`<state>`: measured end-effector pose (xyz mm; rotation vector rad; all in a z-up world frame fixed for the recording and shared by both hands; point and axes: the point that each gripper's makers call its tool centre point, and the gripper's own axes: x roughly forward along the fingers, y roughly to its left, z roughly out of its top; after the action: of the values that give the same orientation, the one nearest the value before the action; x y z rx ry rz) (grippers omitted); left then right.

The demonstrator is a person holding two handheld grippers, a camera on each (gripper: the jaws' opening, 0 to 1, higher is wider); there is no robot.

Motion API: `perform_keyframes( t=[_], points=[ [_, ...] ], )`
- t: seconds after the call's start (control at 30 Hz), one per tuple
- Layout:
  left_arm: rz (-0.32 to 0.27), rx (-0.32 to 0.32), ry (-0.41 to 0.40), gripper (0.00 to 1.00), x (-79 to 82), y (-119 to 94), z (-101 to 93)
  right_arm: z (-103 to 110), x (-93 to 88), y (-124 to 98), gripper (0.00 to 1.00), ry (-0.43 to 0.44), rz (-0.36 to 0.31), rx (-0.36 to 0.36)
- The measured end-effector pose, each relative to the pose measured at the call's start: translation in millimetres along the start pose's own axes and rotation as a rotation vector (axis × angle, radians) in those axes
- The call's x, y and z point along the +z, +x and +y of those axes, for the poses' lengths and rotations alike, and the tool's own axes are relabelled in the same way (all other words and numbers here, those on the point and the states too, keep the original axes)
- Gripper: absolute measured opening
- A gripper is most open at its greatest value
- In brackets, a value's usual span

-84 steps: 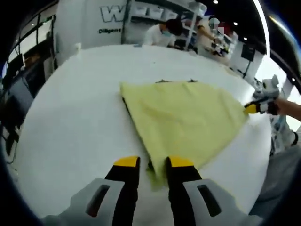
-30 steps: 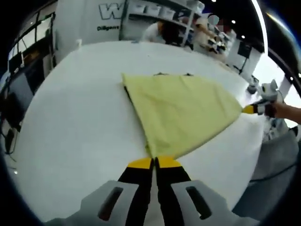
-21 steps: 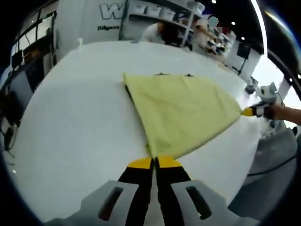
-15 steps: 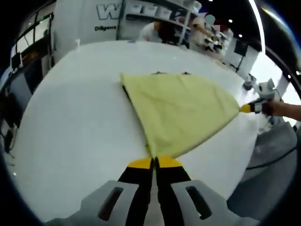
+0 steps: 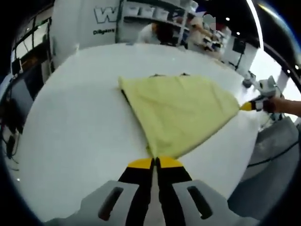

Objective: Fold the garment on the visible template until the final outline fits inside the template.

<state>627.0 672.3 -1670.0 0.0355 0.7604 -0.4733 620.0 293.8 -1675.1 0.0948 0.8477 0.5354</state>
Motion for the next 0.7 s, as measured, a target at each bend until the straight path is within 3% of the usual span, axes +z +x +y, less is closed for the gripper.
perform_keyframes(
  t=[0.03, 0.17, 0.3, 0.4, 0.5, 0.63, 0.7],
  points=[
    [-0.004, 0.001, -0.007, 0.03, 0.0, -1, 0.4, 4, 6.4, -2, 0.00, 0.017, -0.050, 0.025],
    [-0.080, 0.024, -0.070, 0.09, 12.0, -14, 1.5, 7, 11.9, -4, 0.00, 0.004, -0.072, 0.028],
    [-0.096, 0.033, -0.055, 0.11, 19.2, -26, 1.0, 7, 16.5, -5, 0.01, -0.021, -0.098, 0.021],
    [-0.128, 0.043, -0.049, 0.18, 26.1, -34, -2.0, 15, 24.6, -11, 0.07, -0.035, -0.124, 0.022],
    [-0.148, 0.037, -0.042, 0.26, 29.5, -38, -11.4, 23, 31.3, -19, 0.14, -0.059, -0.154, 0.014],
    [-0.155, 0.003, -0.021, 0.26, 28.0, -39, -28.8, 31, 34.8, -23, 0.20, -0.073, -0.173, 0.030],
    [-0.161, -0.009, -0.019, 0.33, 29.6, -39, -34.2, 32, 37.3, -27, 0.24, -0.085, -0.179, 0.027]
  ],
)
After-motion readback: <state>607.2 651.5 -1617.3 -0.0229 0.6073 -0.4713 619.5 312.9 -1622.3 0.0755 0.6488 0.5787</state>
